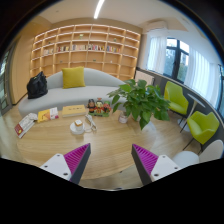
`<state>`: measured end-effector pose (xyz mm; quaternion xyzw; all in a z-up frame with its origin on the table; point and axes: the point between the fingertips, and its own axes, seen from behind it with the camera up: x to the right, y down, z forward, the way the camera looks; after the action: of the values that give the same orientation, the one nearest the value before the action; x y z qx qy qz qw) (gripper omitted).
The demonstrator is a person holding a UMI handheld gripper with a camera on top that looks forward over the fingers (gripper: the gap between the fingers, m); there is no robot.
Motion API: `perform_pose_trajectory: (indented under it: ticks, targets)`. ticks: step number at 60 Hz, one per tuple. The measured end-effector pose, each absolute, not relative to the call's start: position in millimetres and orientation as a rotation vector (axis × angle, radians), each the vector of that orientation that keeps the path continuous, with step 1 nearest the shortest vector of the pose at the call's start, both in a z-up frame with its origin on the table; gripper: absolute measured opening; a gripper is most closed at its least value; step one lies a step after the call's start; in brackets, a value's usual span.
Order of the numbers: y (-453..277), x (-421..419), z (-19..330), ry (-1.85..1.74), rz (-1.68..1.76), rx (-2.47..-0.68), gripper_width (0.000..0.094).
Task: Unplug charger
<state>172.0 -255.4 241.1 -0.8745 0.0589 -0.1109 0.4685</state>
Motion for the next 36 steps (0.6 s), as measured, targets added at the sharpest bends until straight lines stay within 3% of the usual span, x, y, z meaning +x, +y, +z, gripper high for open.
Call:
perform_pose_trajectory:
  ticks: [9, 17, 27, 36]
  targets:
    - [-255, 185, 225, 0.153, -0.29, -2.163, 0.0855]
    - [-250, 184, 187, 0.147, -0.26, -2.177, 0.0856]
    - [-210, 119, 120, 0.045, -0.109, -2.184, 0.0848]
    - [-131, 54, 89, -0.03, 0.031, -2.105, 0.0855]
